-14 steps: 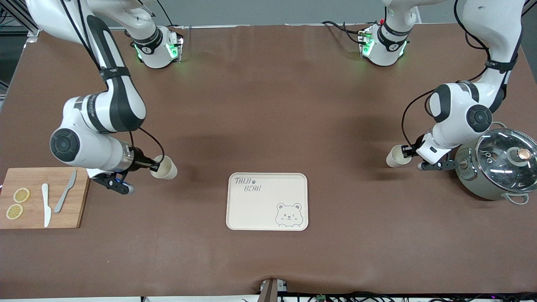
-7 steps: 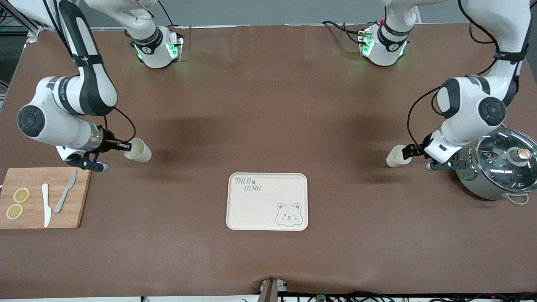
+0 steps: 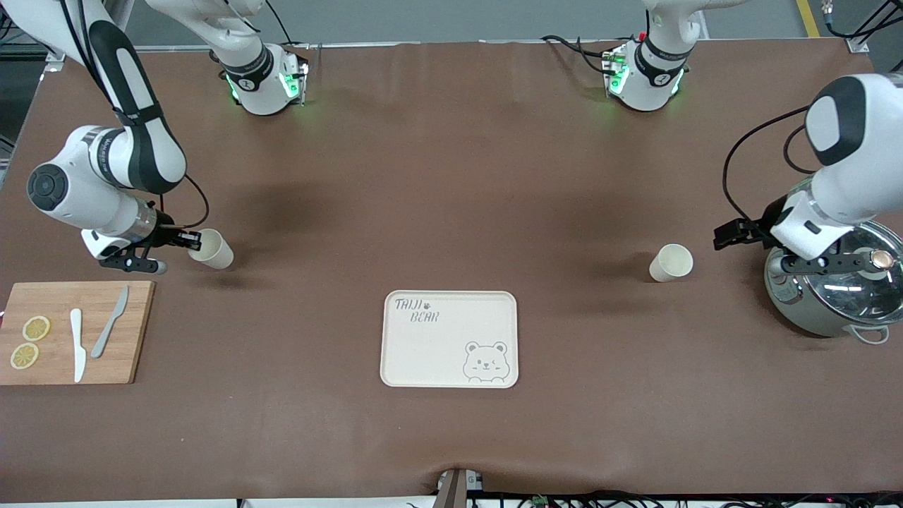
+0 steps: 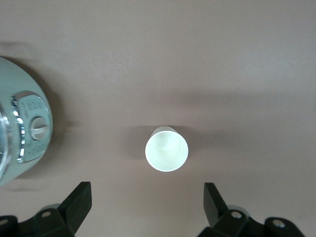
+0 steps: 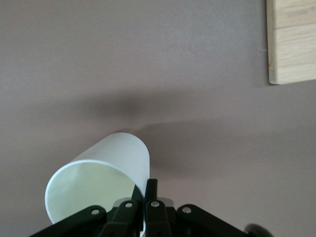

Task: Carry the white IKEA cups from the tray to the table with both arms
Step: 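Set both cups upright on the table and open both grippers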

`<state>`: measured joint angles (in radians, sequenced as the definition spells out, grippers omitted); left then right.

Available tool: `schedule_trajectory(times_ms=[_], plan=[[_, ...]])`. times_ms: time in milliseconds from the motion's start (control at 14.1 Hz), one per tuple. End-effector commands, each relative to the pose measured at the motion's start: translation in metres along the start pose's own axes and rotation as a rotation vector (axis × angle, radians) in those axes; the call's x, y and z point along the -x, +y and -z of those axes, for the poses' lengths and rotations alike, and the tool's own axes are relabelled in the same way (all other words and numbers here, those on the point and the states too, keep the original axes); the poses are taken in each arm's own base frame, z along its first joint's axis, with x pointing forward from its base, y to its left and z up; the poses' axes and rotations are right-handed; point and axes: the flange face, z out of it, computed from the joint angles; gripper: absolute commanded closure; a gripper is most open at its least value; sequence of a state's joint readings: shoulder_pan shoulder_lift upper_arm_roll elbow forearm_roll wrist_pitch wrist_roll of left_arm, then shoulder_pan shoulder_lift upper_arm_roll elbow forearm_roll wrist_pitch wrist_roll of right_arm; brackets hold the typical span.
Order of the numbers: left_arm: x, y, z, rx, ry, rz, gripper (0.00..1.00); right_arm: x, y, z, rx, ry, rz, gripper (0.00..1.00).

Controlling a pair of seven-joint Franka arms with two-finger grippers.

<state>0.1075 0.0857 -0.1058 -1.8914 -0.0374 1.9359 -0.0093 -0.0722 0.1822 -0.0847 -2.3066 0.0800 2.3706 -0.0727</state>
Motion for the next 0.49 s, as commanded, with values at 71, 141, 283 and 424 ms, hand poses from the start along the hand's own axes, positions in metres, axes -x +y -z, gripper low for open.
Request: schedule_trajectory(times_ms=[71, 141, 283, 424], plan=[[-0.008, 0.0, 0.038, 0.02, 0.001, -0.008, 0.0, 0.005, 0.018, -0.014, -0.001, -0.022, 0.006, 1.0], [-0.009, 0.001, 0.05, 0.02, 0.007, -0.005, 0.0, 0.005, 0.02, -0.02, -0.001, -0.034, 0.002, 1.0], [-0.007, 0.004, 0.075, 0.021, 0.001, -0.004, 0.0, 0.006, 0.028, -0.03, -0.003, -0.053, -0.012, 1.0], [-0.005, 0.003, 0.104, 0.021, 0.001, -0.001, 0.0, 0.006, 0.03, -0.036, -0.003, -0.062, -0.017, 1.0]])
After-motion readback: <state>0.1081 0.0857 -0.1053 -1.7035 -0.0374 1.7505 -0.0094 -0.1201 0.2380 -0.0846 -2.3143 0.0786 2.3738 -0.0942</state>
